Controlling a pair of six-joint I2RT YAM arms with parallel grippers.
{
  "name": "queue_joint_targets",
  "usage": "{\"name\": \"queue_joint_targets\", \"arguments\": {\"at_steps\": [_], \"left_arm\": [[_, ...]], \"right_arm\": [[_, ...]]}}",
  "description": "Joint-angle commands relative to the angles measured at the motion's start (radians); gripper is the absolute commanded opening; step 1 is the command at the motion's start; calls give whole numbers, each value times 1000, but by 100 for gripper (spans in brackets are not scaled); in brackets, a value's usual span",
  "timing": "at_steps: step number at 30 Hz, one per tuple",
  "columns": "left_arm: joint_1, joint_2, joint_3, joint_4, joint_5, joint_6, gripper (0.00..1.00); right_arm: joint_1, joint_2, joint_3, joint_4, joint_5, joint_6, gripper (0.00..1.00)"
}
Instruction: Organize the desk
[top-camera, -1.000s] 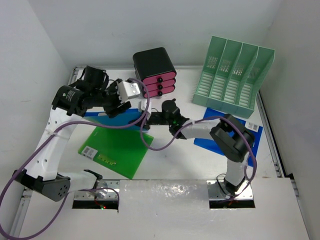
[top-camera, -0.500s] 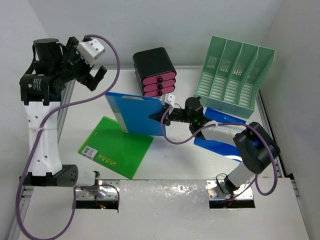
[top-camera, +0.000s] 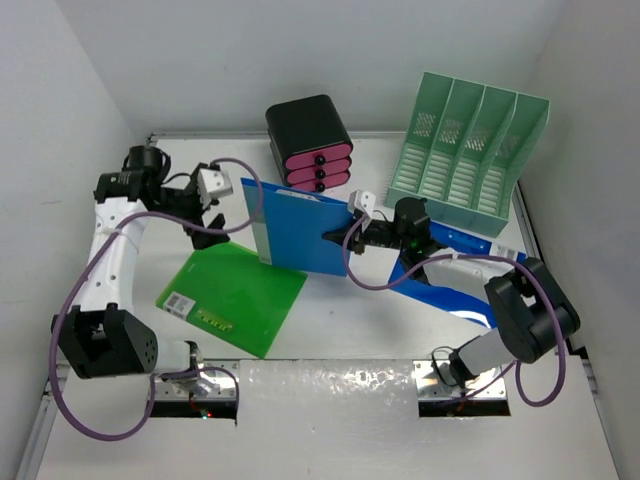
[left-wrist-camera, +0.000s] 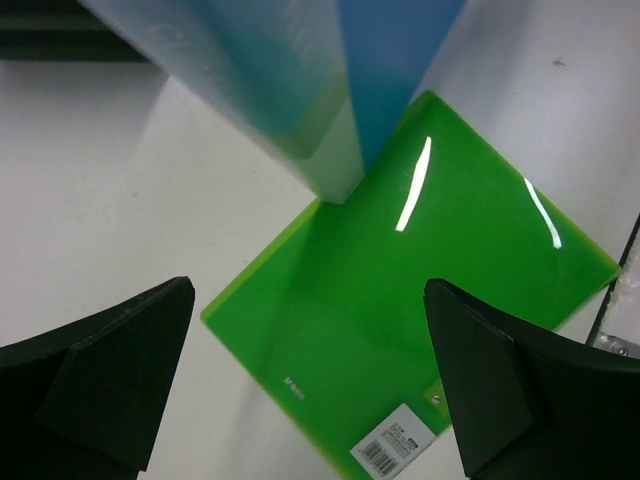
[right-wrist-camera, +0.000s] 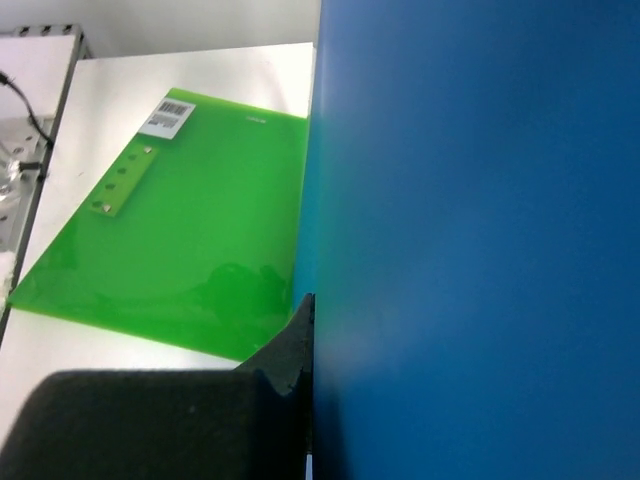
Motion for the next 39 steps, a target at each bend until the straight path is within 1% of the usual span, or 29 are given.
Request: {"name": "queue_joint_targets", "arguments": {"at_steps": [1, 2, 4, 5, 6, 8, 9, 11, 13, 15, 17, 18, 20, 22, 23, 25, 26, 27, 29, 30, 31, 32, 33, 34, 35, 36, 37, 38, 39], "left_arm": [[-1, -77, -59, 20, 150, 222, 99], [-1, -82, -73, 26, 164, 230, 99], [-1, -79, -116, 93, 216, 207, 100], [-2, -76, -142, 138, 233, 120, 100], [-2, -72, -154, 256, 245, 66, 100], [-1, -54, -189, 375, 244, -31, 100], [-2, -45, -199, 415, 253, -40, 100], [-7, -20, -209, 420, 282, -24, 100], [-44, -10, -212, 428, 308, -30, 100], [-102, -3, -235, 536, 281, -141, 100], [-145, -5, -265, 609, 271, -210, 100], [-162, -3, -268, 606, 280, -209, 100], [-168, 1, -265, 523, 311, -131, 98], [-174, 1, -272, 502, 304, -119, 93], [-188, 4, -275, 508, 279, -146, 78], [-199, 16, -269, 496, 256, -172, 54], [-202, 21, -265, 482, 250, -172, 22], [-203, 26, -246, 469, 248, -177, 2], [-203, 26, -229, 466, 239, -230, 0], [-203, 21, -213, 463, 241, -246, 0], [-203, 15, -206, 484, 242, -313, 0], [-203, 7, -203, 515, 241, -368, 0], [-203, -9, -203, 541, 241, -417, 0], [-205, -19, -205, 598, 241, -507, 0], [-217, -29, -209, 635, 233, -563, 0], [-225, -45, -214, 668, 221, -617, 0], [-246, -48, -211, 737, 180, -742, 0], [-255, -46, -205, 773, 149, -810, 0], [-266, -46, -202, 807, 118, -873, 0]], "right_arm": [[-1, -34, -3, -9, -61, -71, 0], [-1, -34, 0, -17, -63, -79, 0], [-1, -31, 6, -32, -78, -90, 0], [-1, -33, 12, -51, -82, -99, 0], [-1, -34, 12, -57, -90, -103, 0], [0, -37, 9, -65, -96, -111, 0], [0, -37, 7, -65, -99, -111, 0], [0, -39, 7, -65, -105, -111, 0], [-1, -33, 9, -69, -112, -117, 0], [0, -26, 18, -74, -122, -117, 0], [0, -16, 27, -79, -128, -116, 0], [-1, -14, 29, -80, -129, -114, 0], [0, -17, 29, -79, -125, -114, 0], [-3, -14, 29, -74, -124, -111, 0], [-1, -11, 30, -69, -124, -110, 0], [-4, -6, 32, -54, -121, -93, 0], [-4, -5, 30, -45, -116, -84, 0], [-10, -8, 23, -16, -95, -55, 0], [-18, -16, 14, 7, -55, -19, 0], [-29, -34, 9, 10, 3, -2, 21], [-34, -48, 4, -8, 49, -4, 38], [-37, -63, 9, -41, 107, -4, 53], [-35, -100, 18, -156, 168, -19, 58], [-37, -118, 44, -219, 275, -34, 68], [-35, -137, 56, -274, 346, -40, 75], [-35, -178, 67, -380, 434, -15, 83], [-35, -200, 93, -443, 652, 1, 97], [-35, -223, 104, -561, 768, 71, 99], [-37, -247, 113, -616, 886, 96, 99]]}}
